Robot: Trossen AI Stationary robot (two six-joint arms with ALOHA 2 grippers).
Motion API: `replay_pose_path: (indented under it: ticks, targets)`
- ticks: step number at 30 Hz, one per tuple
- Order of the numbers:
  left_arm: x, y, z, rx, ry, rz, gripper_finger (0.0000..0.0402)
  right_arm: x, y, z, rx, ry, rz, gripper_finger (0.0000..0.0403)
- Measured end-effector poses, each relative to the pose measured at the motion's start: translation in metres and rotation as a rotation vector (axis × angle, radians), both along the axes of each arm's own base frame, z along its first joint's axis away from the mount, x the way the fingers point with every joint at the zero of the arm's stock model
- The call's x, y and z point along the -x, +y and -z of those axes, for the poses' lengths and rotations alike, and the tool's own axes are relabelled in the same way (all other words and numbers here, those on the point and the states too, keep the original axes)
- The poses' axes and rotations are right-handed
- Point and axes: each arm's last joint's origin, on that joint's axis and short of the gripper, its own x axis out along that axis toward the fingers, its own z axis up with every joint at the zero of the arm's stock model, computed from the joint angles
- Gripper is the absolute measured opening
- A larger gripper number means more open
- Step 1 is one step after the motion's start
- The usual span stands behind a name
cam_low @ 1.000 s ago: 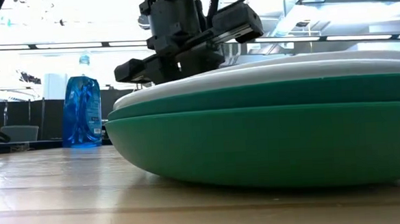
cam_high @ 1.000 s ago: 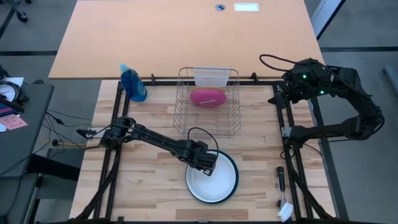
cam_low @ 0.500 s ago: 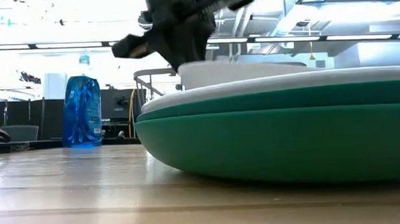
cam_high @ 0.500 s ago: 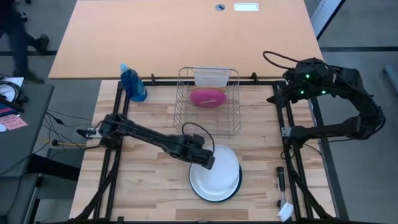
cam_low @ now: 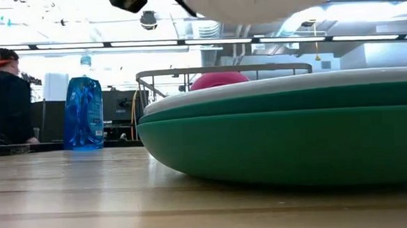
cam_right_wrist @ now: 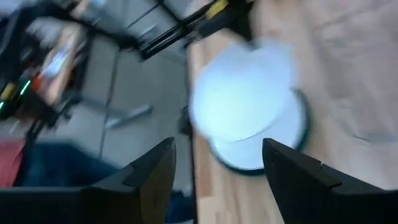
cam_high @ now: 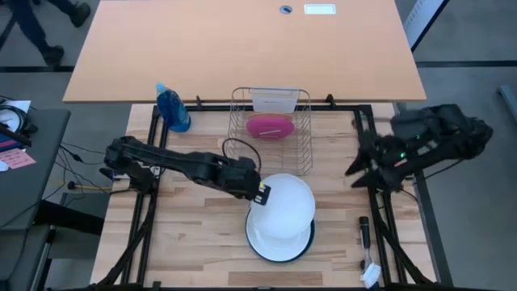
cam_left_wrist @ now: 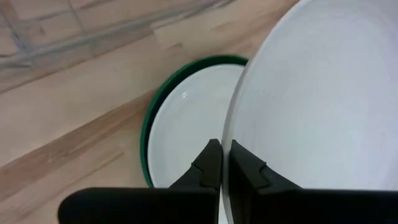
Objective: Sort dishes
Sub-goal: Put the white plate in the dish rack
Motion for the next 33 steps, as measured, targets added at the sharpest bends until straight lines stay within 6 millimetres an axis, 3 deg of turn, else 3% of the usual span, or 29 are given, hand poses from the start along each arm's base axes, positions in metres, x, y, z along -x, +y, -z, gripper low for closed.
replay_pose_path:
  ticks: [9,16,19,25,33]
  targets:
    - [0.024,0.026,-0.039,0.027,-0.111,-0.013,0.0000,-0.049,0.065,0.008,0.136,-0.094,-0.245,0.0199]
    - [0.031,0.038,-0.050,0.053,-0.137,0.012,0.0000,-0.093,0.100,0.038,0.324,-0.038,-0.310,0.0233]
    - [0.031,0.039,-0.050,0.056,-0.142,0.008,0.0000,-0.099,0.102,0.042,0.365,-0.033,-0.330,0.0248]
    - [0.030,0.038,-0.051,0.064,-0.146,0.012,0.0000,-0.100,0.095,0.027,0.442,-0.122,-0.346,0.0249]
    - [0.025,0.041,-0.055,0.150,-0.202,0.078,0.0000,-0.105,0.084,0.038,0.512,-0.033,-0.412,0.0249]
